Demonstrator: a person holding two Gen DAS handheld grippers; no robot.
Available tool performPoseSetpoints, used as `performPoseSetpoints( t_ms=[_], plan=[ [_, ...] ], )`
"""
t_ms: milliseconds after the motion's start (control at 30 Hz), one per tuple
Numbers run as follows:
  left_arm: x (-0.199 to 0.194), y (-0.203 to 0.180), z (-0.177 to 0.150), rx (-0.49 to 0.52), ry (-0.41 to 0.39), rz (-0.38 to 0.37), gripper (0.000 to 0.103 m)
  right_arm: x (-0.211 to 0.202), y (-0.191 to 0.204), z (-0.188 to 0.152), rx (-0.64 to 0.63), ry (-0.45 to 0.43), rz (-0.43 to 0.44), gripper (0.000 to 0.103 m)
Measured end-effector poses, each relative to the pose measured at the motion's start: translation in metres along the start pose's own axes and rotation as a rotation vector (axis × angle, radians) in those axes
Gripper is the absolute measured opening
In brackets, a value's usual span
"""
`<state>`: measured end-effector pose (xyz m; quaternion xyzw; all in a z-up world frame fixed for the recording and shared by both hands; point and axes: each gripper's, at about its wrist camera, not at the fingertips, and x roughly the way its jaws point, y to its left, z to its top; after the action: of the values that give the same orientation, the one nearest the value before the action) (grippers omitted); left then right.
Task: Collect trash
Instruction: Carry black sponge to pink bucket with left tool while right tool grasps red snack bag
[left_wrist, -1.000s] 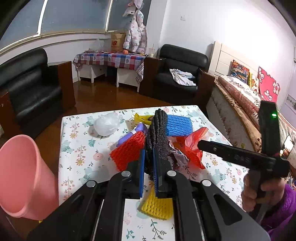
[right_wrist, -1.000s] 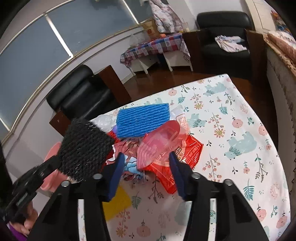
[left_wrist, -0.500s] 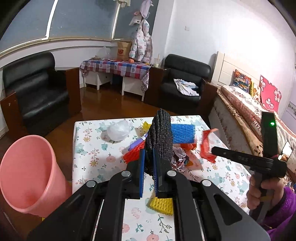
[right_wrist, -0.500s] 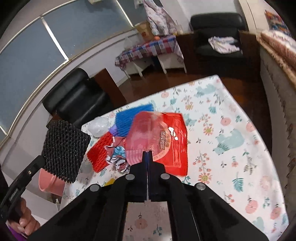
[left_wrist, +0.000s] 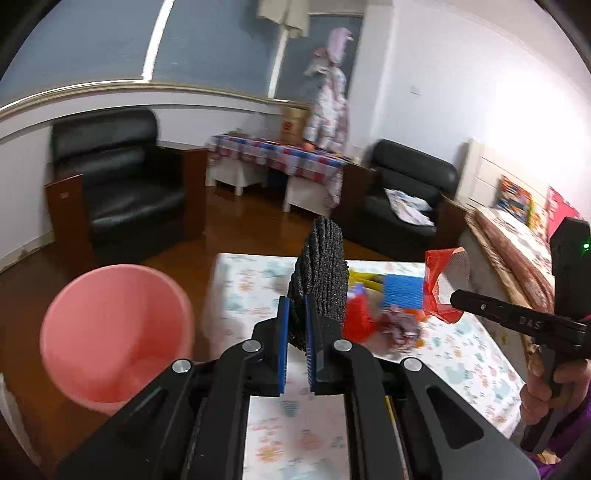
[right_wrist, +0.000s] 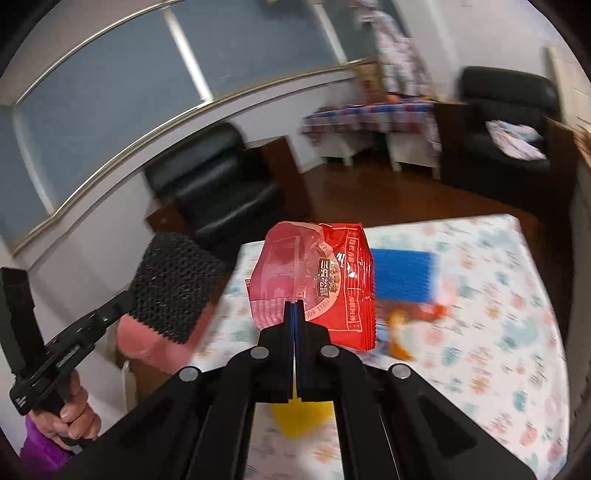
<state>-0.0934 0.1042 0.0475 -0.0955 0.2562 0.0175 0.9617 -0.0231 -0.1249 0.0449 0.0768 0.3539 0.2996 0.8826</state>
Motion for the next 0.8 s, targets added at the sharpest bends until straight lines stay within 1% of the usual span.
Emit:
performPoseSetpoints(
  t_ms=[200, 333, 400, 533, 633, 800],
  plan=[
    [-0.021, 0.052, -0.001, -0.077, -0.022, 0.141, 0.008, 0.04, 0.059, 0.011, -0.083, 0.057, 0.15, 0.0],
    [-0.029, 0.08, 0.0, -0.094, -0.024, 0.256, 0.008, 0.069, 0.098, 0.016, -0.124, 0.102, 0.249, 0.0],
    [-0.032, 0.094, -0.001, -0.114, -0.019, 0.292, 0.008, 0.085, 0.12, 0.016, -0.154, 0.123, 0.291, 0.0],
    [-0.03, 0.112, -0.009, -0.13, 0.003, 0.353, 0.008, 0.115, 0.153, 0.015, -0.185, 0.173, 0.362, 0.0],
    [-0.025, 0.123, -0.015, -0.151, 0.033, 0.376, 0.008, 0.137, 0.175, 0.012, -0.197, 0.217, 0.407, 0.0],
    [-0.009, 0.142, -0.017, -0.184, 0.078, 0.404, 0.008, 0.168, 0.192, 0.001, -0.19, 0.293, 0.422, 0.0]
  ],
)
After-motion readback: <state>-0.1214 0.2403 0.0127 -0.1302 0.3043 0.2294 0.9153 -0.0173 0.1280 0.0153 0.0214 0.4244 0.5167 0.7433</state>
